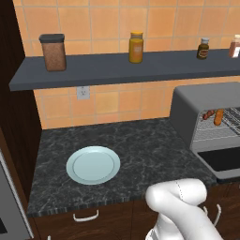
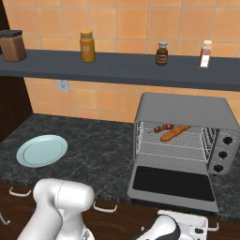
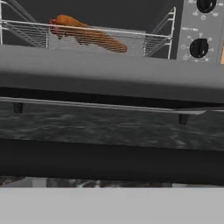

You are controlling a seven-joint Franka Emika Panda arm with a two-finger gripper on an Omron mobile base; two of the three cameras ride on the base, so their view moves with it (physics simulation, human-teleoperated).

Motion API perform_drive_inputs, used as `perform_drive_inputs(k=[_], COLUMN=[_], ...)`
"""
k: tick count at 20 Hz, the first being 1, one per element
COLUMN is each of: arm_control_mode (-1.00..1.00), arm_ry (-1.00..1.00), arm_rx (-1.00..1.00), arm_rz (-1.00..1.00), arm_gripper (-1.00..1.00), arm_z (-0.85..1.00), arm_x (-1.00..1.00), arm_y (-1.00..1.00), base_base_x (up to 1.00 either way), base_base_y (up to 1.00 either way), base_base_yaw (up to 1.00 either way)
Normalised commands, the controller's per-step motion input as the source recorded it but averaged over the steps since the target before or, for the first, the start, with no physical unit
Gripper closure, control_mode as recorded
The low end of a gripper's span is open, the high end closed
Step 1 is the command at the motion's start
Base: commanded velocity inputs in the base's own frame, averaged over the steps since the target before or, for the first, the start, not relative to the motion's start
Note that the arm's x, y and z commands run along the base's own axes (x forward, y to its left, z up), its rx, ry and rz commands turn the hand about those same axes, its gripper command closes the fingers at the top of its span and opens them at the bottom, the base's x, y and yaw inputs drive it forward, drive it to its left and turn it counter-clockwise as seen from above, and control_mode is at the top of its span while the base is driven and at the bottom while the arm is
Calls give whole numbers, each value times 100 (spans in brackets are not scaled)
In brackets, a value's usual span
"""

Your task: Pick up the kebab skewer and baguette bread, and place them inside the toaster oven. Close the toaster oven door and start by setting the timer.

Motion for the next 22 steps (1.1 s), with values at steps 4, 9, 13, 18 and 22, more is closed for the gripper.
perform_drive_inputs(k=[4,9,13,18,22], arm_control_mode=[-100,-100,-100,-100,-100], arm_ry=[-3,-3,-3,-1,0], arm_rx=[0,0,0,0,0], arm_rz=[-1,-1,0,0,0], arm_gripper=[-100,-100,-100,-100,-100], arm_z=[46,50,60,62,40], arm_x=[49,54,60,67,47], arm_y=[7,7,6,2,4], base_base_x=[0,0,0,0,0], base_base_y=[0,0,0,0,0], base_base_yaw=[0,0,0,0,0])
